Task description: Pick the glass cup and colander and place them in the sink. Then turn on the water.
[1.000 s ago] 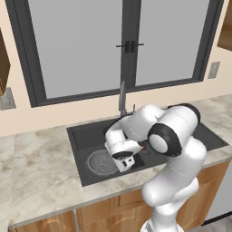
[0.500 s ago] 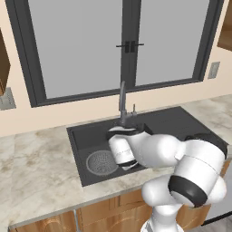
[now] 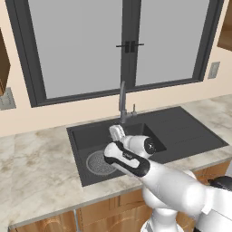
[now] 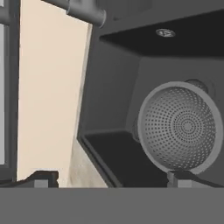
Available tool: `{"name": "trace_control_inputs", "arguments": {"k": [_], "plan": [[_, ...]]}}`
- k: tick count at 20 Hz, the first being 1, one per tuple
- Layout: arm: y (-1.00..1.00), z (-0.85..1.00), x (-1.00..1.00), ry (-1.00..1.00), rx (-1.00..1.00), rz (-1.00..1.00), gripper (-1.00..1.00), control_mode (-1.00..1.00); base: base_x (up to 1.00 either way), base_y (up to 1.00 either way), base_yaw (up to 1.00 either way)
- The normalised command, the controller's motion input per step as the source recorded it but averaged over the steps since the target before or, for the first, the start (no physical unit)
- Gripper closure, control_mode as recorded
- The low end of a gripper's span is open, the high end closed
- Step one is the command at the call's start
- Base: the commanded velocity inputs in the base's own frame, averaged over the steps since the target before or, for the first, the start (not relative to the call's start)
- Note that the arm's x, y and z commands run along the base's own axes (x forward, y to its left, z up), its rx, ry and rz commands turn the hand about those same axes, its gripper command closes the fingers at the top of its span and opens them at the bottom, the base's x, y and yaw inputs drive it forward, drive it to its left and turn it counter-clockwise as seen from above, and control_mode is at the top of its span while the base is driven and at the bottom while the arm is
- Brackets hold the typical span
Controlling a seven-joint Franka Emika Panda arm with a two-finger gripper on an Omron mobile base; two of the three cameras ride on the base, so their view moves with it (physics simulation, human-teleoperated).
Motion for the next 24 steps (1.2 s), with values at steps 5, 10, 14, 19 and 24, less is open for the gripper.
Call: {"name": "trace_control_inputs", "arguments": {"k": [5,10,14,19,24], "plan": [[0.02,1.00,-0.17,0.00,-0.01,0.00,-1.00,-1.00,0.00,0.00,0.00],[0.00,1.00,-0.20,0.00,0.00,0.00,-1.00,-1.00,0.00,0.00,0.00],[-0.03,0.93,-0.24,0.01,-0.02,0.00,-1.00,-1.00,0.00,0.00,0.00],[-0.28,0.72,-0.44,0.06,-0.05,0.01,-1.00,-1.00,0.00,0.00,0.00],[-0.42,0.53,-0.66,0.08,-0.02,0.00,-1.00,-1.00,0.00,0.00,0.00]]}}
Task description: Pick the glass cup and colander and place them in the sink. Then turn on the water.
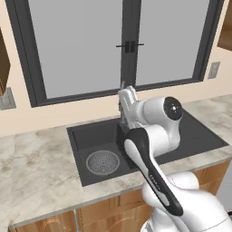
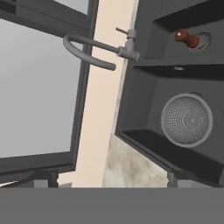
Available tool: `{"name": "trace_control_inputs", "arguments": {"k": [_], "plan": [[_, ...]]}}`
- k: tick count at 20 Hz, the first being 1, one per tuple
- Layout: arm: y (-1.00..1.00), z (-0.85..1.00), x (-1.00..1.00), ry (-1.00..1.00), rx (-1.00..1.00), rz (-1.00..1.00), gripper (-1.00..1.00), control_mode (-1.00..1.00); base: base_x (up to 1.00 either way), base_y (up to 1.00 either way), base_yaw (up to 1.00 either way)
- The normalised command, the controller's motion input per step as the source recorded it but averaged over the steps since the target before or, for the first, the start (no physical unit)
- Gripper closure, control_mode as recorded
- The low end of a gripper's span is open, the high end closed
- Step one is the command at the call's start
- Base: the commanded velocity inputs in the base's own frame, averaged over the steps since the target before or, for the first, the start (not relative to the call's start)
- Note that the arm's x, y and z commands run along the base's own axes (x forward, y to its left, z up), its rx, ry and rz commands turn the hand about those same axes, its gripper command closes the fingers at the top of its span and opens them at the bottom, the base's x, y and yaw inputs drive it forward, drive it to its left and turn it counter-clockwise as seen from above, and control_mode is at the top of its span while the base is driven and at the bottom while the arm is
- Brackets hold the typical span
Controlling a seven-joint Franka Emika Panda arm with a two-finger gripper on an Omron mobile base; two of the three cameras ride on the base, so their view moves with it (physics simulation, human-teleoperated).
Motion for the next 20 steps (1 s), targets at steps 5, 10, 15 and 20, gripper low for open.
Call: {"name": "trace_control_inputs", "arguments": {"k": [5,10,15,20], "plan": [[-0.40,0.47,-0.74,0.03,0.00,0.00,-1.00,-1.00,0.00,0.00,0.00],[-0.05,0.02,-0.22,0.00,0.00,0.00,-1.00,-1.00,0.00,0.00,0.00],[0.00,-0.02,0.00,-0.01,0.00,0.02,-1.00,-1.00,0.00,0.00,0.00],[-0.01,-0.07,-0.06,-0.03,0.02,0.05,-1.00,1.00,-0.33,-0.07,0.19]]}}
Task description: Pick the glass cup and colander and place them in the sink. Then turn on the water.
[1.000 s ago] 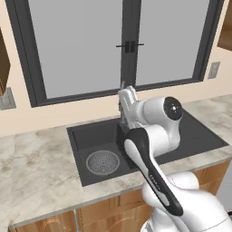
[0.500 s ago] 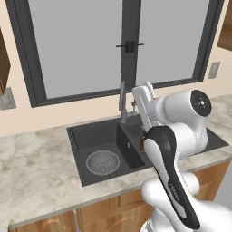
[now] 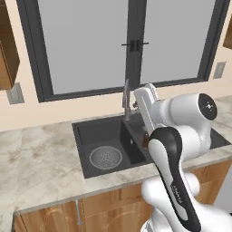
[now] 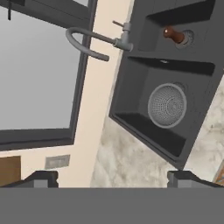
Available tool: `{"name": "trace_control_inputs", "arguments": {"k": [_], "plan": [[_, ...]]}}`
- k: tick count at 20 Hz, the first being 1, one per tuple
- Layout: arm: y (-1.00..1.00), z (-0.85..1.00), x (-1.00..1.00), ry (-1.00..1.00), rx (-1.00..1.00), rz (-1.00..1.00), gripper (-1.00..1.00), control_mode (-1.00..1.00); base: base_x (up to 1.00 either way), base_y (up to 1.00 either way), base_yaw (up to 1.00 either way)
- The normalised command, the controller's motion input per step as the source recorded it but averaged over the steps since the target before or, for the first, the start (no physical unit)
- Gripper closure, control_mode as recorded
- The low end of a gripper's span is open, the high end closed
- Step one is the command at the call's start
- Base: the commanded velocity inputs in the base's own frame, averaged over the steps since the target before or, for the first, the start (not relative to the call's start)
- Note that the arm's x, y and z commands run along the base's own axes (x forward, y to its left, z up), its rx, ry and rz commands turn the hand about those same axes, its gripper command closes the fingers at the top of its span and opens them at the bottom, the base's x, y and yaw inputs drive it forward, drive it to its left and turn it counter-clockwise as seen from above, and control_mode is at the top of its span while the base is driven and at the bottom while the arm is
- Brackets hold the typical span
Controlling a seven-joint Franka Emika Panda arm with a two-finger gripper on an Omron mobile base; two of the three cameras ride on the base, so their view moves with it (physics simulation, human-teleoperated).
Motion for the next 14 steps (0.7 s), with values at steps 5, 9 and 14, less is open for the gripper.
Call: {"name": "trace_control_inputs", "arguments": {"k": [5,9,14], "plan": [[0.00,0.00,0.00,0.00,0.00,0.00,-1.00,1.00,-0.81,-0.05,0.51],[0.00,0.00,0.00,0.00,0.00,0.00,-1.00,1.00,-0.71,0.00,0.52],[0.00,0.00,0.00,0.00,0.00,0.00,-1.00,1.00,-0.61,0.00,0.50]]}}
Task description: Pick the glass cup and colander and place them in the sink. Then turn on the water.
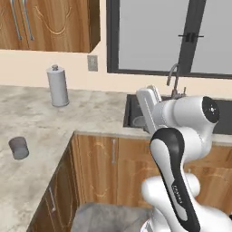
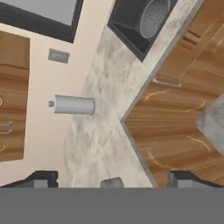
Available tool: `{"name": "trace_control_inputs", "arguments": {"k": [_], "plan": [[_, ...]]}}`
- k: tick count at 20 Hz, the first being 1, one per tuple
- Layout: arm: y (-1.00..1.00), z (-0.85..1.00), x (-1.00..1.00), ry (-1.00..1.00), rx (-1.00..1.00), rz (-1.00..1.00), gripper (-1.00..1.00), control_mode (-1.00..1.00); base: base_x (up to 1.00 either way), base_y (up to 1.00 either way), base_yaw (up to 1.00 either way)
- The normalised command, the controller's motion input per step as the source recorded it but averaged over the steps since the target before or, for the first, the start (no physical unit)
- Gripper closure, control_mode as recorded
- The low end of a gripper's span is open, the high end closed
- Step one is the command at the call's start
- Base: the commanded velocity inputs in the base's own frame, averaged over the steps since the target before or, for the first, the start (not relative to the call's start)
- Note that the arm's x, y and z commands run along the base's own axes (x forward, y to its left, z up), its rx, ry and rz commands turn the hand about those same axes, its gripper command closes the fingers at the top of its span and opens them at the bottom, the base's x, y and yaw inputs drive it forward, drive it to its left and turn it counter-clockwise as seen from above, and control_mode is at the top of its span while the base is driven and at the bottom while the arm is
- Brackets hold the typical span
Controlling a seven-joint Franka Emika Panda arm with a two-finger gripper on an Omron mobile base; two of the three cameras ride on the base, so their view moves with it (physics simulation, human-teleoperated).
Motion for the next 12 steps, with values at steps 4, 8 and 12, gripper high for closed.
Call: {"name": "trace_control_inputs", "arguments": {"k": [4,8,12], "plan": [[0.00,0.00,0.00,0.00,0.00,0.00,-1.00,1.00,-0.55,0.00,0.54],[0.00,0.00,0.00,0.00,0.00,0.00,-1.00,1.00,-0.33,0.00,0.54],[0.00,0.00,0.00,0.00,0.00,0.00,-1.00,1.00,-0.03,0.00,0.52]]}}
